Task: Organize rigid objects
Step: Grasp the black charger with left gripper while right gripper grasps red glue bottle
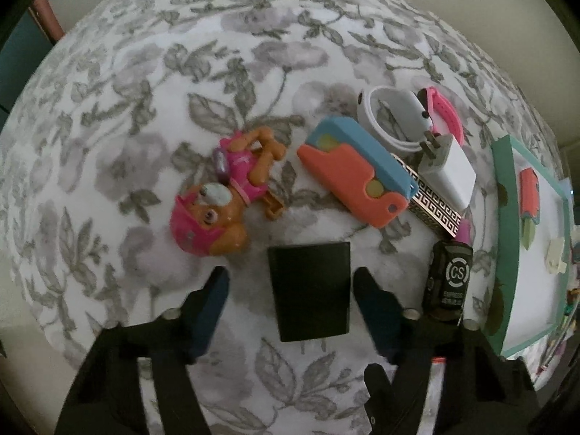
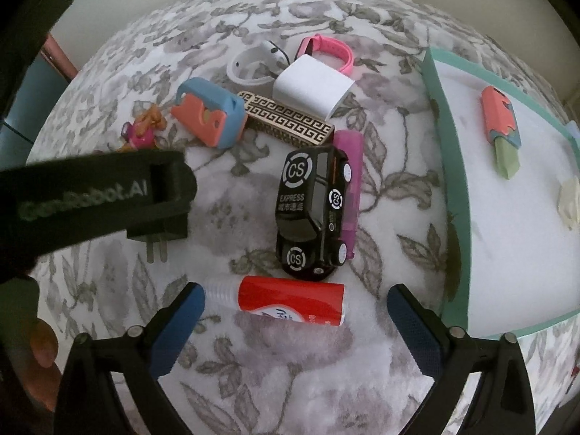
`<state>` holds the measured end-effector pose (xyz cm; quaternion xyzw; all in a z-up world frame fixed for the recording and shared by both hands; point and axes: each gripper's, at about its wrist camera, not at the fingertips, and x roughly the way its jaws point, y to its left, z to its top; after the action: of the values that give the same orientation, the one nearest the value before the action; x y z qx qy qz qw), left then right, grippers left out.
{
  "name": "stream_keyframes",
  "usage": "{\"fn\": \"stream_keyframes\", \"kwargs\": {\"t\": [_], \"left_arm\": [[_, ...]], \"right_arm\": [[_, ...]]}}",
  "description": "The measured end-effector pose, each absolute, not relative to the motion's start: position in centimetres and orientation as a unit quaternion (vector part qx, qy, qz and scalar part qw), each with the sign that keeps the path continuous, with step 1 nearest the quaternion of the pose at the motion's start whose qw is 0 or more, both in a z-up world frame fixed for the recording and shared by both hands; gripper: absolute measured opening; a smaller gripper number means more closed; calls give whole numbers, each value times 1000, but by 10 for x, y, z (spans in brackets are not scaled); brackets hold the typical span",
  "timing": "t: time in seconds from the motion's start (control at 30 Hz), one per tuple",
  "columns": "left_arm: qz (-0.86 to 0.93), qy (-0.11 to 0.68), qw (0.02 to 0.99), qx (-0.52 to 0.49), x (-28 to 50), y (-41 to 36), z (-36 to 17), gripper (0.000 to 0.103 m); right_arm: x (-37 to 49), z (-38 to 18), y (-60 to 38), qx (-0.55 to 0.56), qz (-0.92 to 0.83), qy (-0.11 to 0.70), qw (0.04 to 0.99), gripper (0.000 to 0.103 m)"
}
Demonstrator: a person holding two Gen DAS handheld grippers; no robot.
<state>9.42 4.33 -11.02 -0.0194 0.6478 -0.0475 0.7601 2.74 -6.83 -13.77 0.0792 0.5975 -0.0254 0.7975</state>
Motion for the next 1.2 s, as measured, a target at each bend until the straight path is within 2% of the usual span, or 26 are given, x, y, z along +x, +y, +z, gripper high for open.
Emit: {"fn": "stream_keyframes", "kwargs": {"t": [0.07, 0.17, 0.23, 0.4, 1.2], "left_arm": [[-56, 652, 756, -34, 93, 43, -116, 50], [-64, 652, 754, -48, 91, 42, -117, 44], [-66, 651, 755, -48, 90, 41, -119, 44], [-68, 651, 754, -54, 89, 46, -119, 44], [-59, 648, 758, -38, 88, 40, -121, 43]], "right_arm": [[26, -137, -72, 89, -23, 600, 795, 91], [25, -132, -75, 94, -19, 600, 794, 84], [26, -128, -77, 94, -16, 599, 795, 80], [27, -123, -77, 94, -12, 600, 795, 78], [17, -130, -40, 32, -17, 597, 801, 79]]}}
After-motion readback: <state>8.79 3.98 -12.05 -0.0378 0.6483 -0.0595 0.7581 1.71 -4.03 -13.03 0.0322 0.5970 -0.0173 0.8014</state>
